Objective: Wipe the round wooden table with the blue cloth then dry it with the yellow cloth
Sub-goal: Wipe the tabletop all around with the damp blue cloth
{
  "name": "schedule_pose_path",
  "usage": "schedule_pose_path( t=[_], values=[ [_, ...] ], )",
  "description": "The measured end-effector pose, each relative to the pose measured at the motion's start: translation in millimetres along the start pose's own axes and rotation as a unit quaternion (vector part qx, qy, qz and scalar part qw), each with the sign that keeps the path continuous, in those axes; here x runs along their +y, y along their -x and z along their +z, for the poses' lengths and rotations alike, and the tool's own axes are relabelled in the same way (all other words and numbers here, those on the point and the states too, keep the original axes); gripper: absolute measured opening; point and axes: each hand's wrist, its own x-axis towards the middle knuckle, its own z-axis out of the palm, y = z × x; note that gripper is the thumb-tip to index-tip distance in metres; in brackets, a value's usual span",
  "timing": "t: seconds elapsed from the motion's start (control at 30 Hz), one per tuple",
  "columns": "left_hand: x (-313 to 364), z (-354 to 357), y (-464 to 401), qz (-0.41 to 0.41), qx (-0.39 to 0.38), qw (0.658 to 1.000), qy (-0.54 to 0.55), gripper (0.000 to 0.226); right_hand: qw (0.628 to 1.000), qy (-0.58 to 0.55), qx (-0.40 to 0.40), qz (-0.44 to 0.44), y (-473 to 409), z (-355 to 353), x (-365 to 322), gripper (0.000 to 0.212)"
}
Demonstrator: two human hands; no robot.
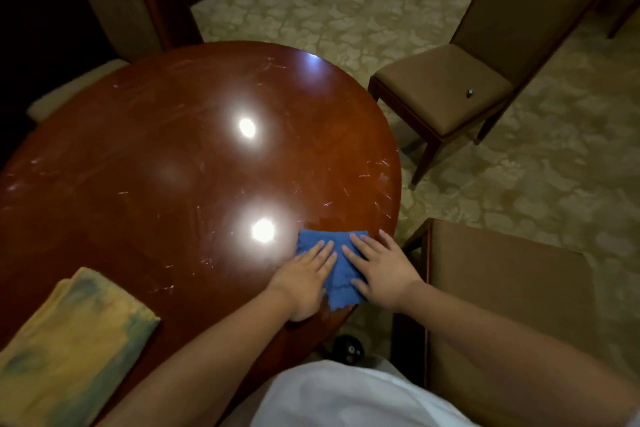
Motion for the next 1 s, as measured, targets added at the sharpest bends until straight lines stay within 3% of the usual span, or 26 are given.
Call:
schedule_pose_path(
  t=[0.23, 0.5, 0.7, 1.0],
  values=[
    [-16, -8, -13, -0.053, 0.004, 0.993, 0.106, 0.067, 1.0, -0.017, 0.005, 0.004, -44, -14, 0, 0.062],
    [-25, 4, 20, -0.004, -0.015, 0.994, 0.112, 0.064, 0.998, 0.0, 0.033, -0.048, -16, 4, -14, 0.069],
    [-42, -32, -29, -0.078, -0.016, 0.991, 0.112, 0.063, 1.0, 0.002, 0.026, 0.0, -60, -21, -4, 0.068],
    [-30, 0, -8, -0.059, 0.0, 0.989, 0.135, 0.062, 0.998, -0.002, 0.059, -0.017, -32, 1, -12, 0.07]
  ],
)
